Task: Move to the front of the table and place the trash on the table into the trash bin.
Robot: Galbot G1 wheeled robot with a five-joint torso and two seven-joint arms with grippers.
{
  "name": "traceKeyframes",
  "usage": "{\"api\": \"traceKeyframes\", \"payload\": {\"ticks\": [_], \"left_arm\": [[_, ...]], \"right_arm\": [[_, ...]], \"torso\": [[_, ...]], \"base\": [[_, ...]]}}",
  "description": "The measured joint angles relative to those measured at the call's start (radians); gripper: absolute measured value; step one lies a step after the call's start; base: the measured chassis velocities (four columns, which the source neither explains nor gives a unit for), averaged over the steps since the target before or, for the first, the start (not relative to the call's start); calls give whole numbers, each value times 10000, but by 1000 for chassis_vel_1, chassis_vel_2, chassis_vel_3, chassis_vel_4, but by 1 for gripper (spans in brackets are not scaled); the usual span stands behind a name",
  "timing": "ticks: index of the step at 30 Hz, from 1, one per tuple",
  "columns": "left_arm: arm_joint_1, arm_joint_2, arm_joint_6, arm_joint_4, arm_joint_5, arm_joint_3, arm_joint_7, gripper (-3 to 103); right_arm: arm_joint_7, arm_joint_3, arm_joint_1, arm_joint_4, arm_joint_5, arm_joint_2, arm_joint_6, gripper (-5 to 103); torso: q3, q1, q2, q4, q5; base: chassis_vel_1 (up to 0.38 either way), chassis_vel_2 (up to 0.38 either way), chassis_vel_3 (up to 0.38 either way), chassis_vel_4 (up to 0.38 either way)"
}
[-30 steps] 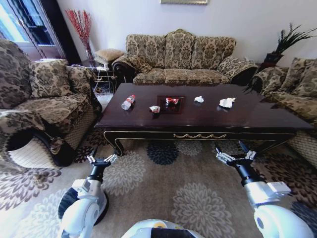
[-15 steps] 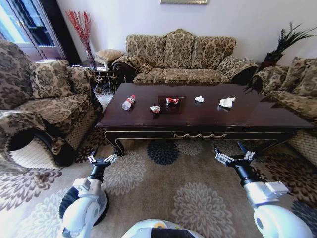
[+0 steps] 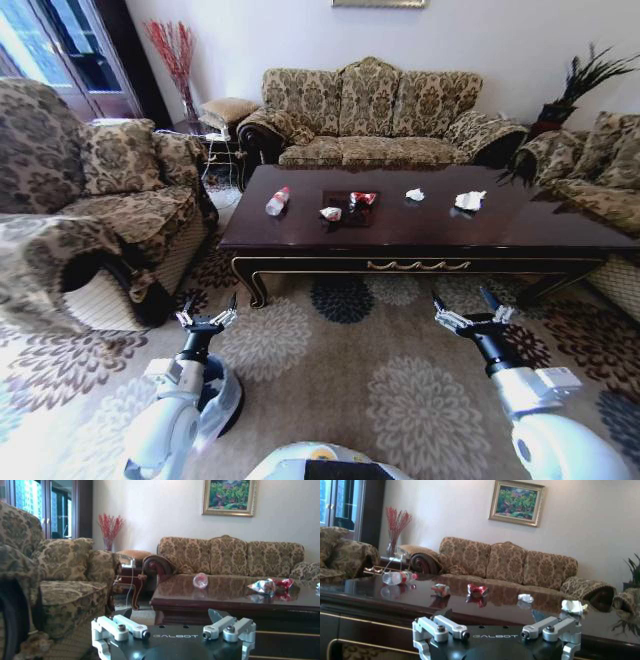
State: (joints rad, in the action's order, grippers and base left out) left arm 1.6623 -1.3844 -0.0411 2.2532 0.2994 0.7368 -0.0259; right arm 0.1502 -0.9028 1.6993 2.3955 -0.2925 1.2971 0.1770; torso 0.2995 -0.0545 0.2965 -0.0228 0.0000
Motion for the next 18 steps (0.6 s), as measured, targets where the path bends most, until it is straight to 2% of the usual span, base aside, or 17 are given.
{"api": "traceKeyframes", "payload": {"ticks": [9,11,18], "left_arm": [[-12,-46,-3,-38,39,37,-3,100],[-8,-6,-238,-175,47,56,-3,100],[11,65,-817,-597,30,79,-39,100]], "right_arm": [[23,3,-12,20,-10,7,25,100],[16,-8,-38,-22,-19,12,23,100],[6,-14,-135,-158,-9,0,23,100]], "torso": [[1,0,0,1,4],[0,0,0,2,-7],[3,-3,-1,1,2]], "base": [[244,26,-247,-28],[128,29,-139,-32],[39,16,-31,-7]]}}
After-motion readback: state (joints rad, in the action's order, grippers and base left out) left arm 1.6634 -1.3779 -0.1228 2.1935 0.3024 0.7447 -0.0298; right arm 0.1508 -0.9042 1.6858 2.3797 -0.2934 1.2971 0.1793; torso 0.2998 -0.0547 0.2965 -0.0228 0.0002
